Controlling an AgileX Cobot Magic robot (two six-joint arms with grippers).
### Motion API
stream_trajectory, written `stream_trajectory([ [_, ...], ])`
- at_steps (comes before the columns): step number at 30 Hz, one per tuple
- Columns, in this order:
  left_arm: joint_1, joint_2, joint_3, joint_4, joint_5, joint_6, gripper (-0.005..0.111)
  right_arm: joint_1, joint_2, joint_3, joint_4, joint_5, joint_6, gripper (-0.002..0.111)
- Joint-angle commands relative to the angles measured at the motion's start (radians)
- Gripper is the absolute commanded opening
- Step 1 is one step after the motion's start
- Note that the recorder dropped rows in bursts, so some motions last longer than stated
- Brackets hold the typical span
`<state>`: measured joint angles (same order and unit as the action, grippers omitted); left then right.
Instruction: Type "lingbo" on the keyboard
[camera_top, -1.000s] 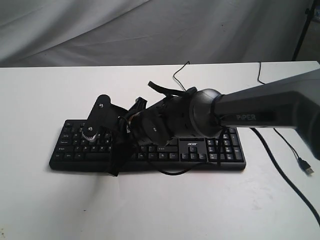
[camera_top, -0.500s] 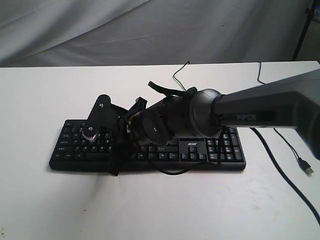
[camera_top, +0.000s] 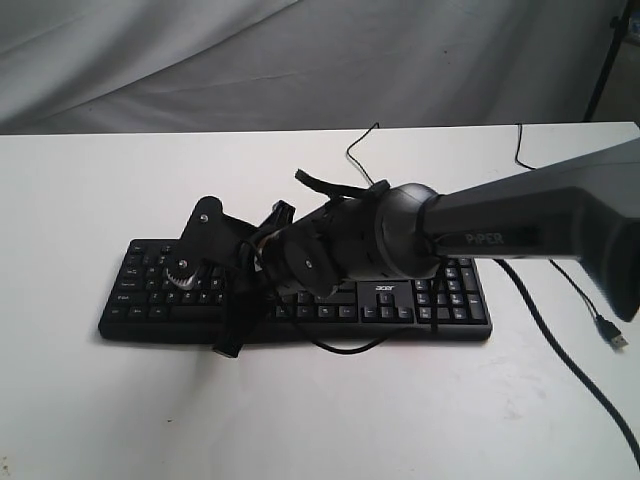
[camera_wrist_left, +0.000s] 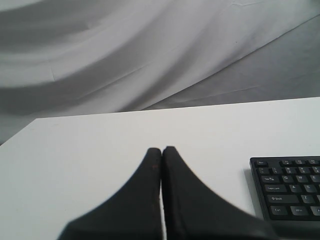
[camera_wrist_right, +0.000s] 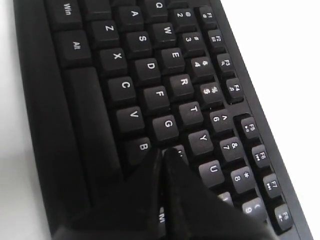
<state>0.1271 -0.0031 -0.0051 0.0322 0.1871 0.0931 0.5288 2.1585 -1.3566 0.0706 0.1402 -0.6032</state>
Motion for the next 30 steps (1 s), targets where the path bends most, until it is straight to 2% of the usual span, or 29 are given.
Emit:
stream_trajectory([
  [1,-0.004,0.003,0.005,-0.001,-0.004,-0.003,0.001,-0.001,0.0,-0.001,0.002,-0.004,-0.002,0.0],
  [20,-0.004,0.003,0.005,-0.001,-0.004,-0.003,0.001,-0.003,-0.003,-0.006,0.008,0.003,-0.002,0.0],
  [30,-0.004,0.003,0.005,-0.001,-0.004,-0.003,0.001,-0.001,0.015,-0.13,-0.009,0.063,-0.002,0.0],
])
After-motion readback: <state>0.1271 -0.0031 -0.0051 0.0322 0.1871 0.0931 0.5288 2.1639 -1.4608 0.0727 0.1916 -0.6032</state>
